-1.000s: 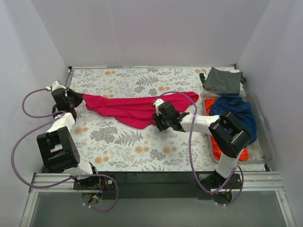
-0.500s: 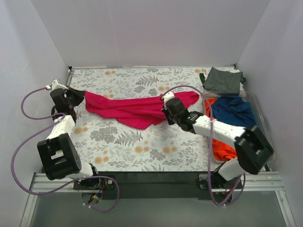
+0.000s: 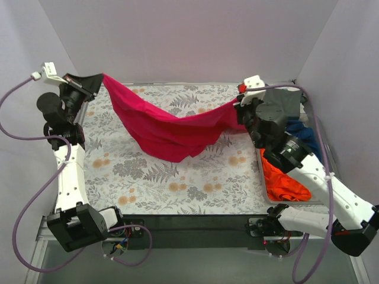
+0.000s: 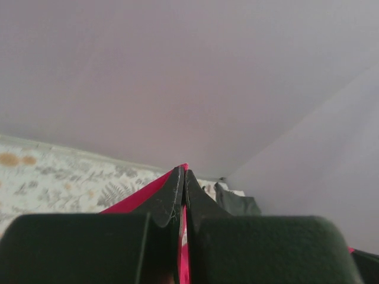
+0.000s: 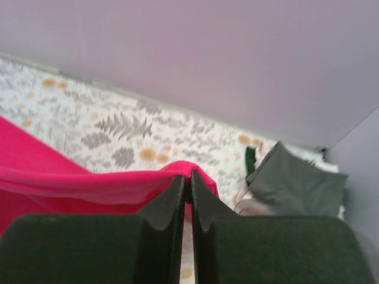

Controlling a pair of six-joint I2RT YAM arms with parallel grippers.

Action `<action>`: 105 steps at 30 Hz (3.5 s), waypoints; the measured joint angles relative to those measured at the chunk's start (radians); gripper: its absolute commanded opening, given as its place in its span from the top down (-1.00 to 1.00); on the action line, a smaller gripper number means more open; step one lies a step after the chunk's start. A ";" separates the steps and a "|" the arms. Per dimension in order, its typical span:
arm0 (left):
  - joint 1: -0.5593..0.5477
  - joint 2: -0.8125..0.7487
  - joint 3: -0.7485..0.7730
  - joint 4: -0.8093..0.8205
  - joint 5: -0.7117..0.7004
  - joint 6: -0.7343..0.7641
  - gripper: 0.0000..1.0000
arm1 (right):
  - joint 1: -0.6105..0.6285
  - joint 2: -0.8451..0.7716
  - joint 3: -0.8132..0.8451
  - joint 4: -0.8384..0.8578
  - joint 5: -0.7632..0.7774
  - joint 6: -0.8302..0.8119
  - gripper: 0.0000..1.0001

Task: Fold and stack the t-shirts
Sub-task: Flatten the tshirt out

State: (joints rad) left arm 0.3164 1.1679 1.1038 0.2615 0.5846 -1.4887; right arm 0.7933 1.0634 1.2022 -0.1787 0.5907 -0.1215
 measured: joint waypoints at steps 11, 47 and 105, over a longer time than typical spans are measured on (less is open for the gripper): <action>0.000 -0.016 0.585 -0.229 0.095 0.026 1.00 | 0.000 -0.097 0.440 -0.096 -0.068 -0.132 0.97; 0.002 0.407 0.982 -0.260 0.205 -0.135 1.00 | 0.003 -0.086 0.505 -0.140 -0.028 -0.233 0.97; 0.002 0.219 0.813 -0.148 0.288 -0.059 1.00 | -0.007 -0.090 0.412 -0.069 -0.121 -0.215 0.97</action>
State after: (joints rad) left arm 0.3183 1.3872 1.9167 0.1135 0.8730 -1.5478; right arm 0.7860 0.9737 1.6142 -0.2481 0.4702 -0.3367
